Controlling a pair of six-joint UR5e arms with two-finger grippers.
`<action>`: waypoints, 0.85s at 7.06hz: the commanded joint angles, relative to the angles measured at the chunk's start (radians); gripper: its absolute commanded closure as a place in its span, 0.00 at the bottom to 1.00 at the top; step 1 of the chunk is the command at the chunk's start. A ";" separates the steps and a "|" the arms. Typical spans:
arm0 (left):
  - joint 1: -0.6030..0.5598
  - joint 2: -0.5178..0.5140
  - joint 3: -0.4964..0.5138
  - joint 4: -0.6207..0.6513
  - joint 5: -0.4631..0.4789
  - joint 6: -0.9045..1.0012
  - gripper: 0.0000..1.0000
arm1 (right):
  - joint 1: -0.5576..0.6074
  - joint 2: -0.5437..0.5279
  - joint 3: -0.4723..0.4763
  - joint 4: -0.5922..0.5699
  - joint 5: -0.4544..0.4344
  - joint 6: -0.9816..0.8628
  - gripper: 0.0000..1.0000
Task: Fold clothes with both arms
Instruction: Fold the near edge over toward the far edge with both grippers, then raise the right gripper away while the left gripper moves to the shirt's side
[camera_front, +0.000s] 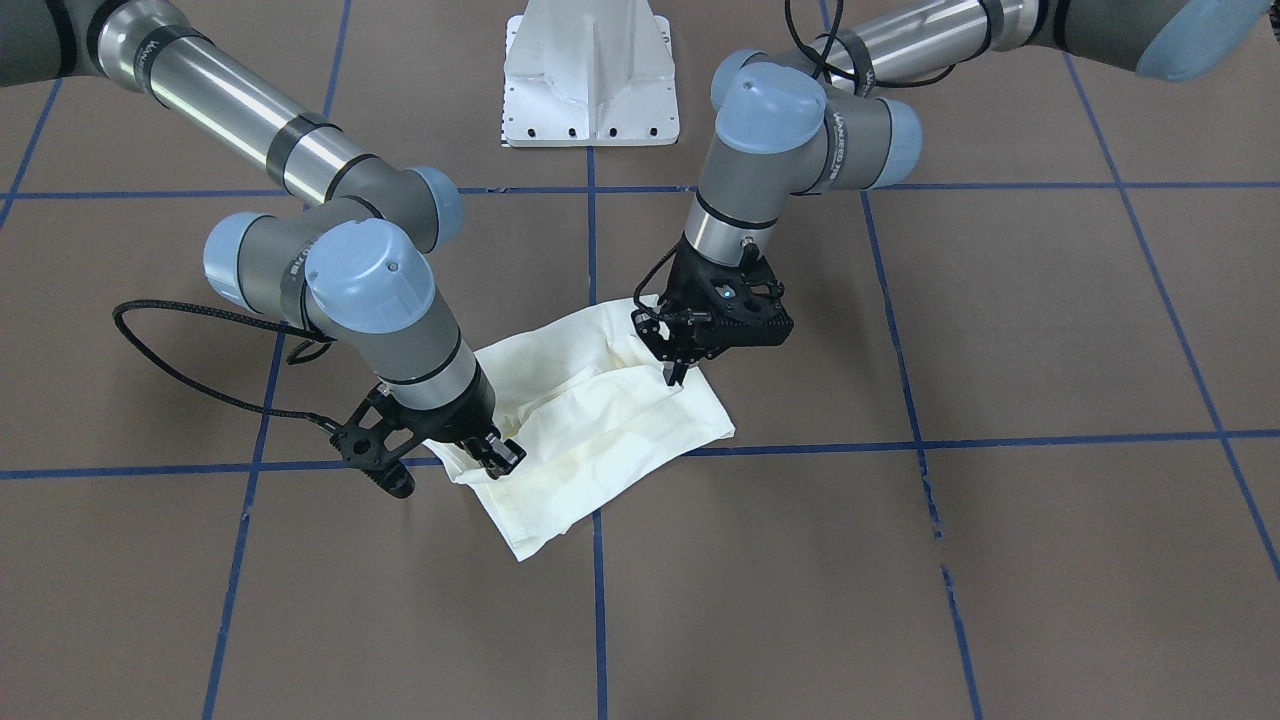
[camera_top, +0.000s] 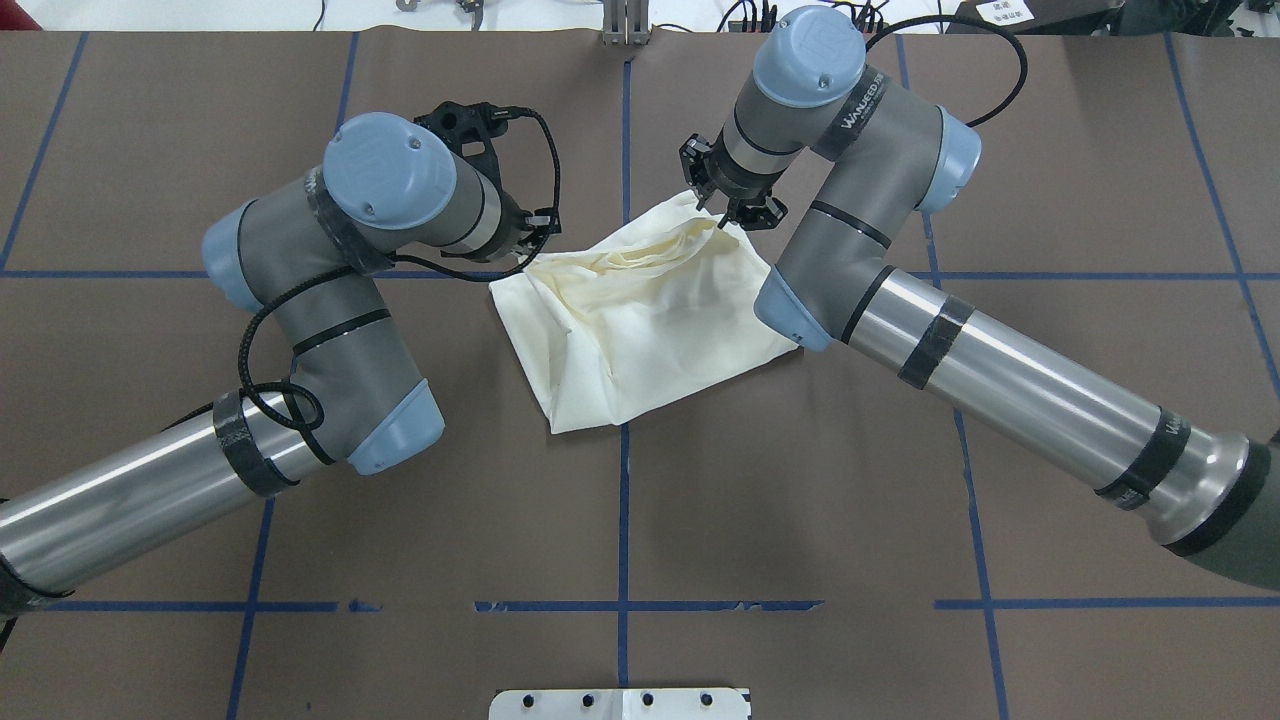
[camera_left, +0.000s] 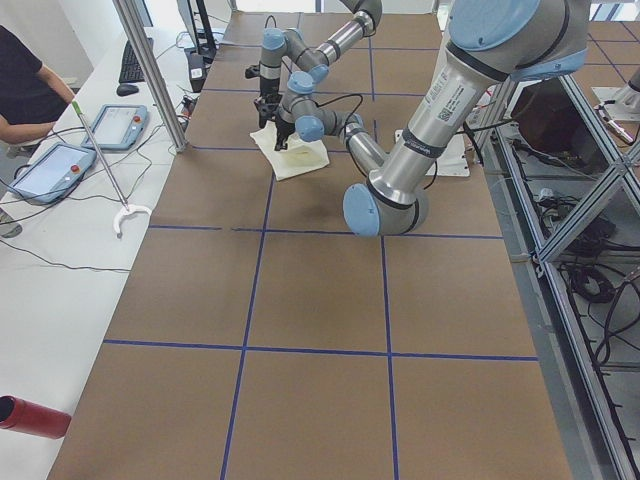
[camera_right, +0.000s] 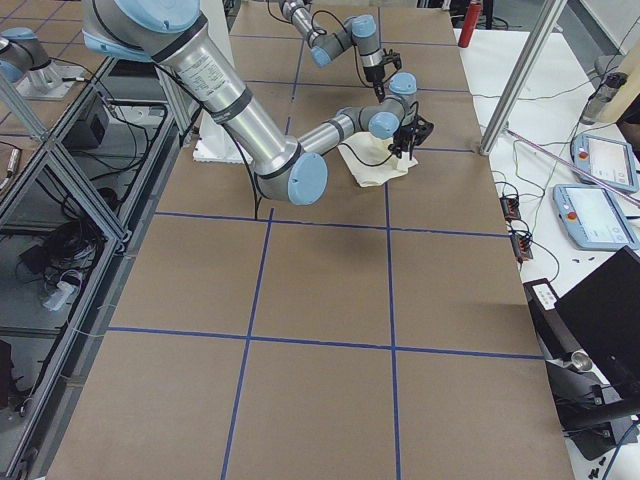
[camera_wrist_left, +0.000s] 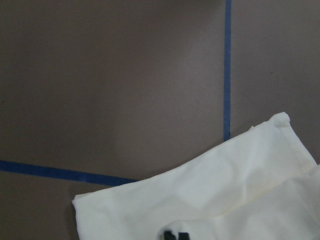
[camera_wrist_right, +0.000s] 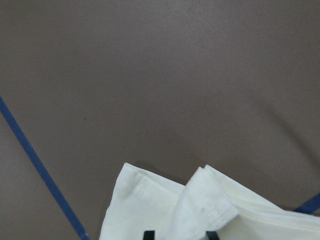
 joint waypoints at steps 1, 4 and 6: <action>-0.085 -0.002 0.094 -0.020 -0.012 0.241 0.39 | 0.067 0.011 -0.025 0.000 0.097 -0.060 0.00; -0.064 0.011 -0.008 -0.107 -0.143 0.158 0.00 | 0.093 -0.010 -0.012 -0.012 0.117 -0.135 0.00; 0.021 0.184 -0.027 -0.506 -0.140 0.000 0.00 | 0.120 -0.067 0.052 -0.079 0.117 -0.254 0.00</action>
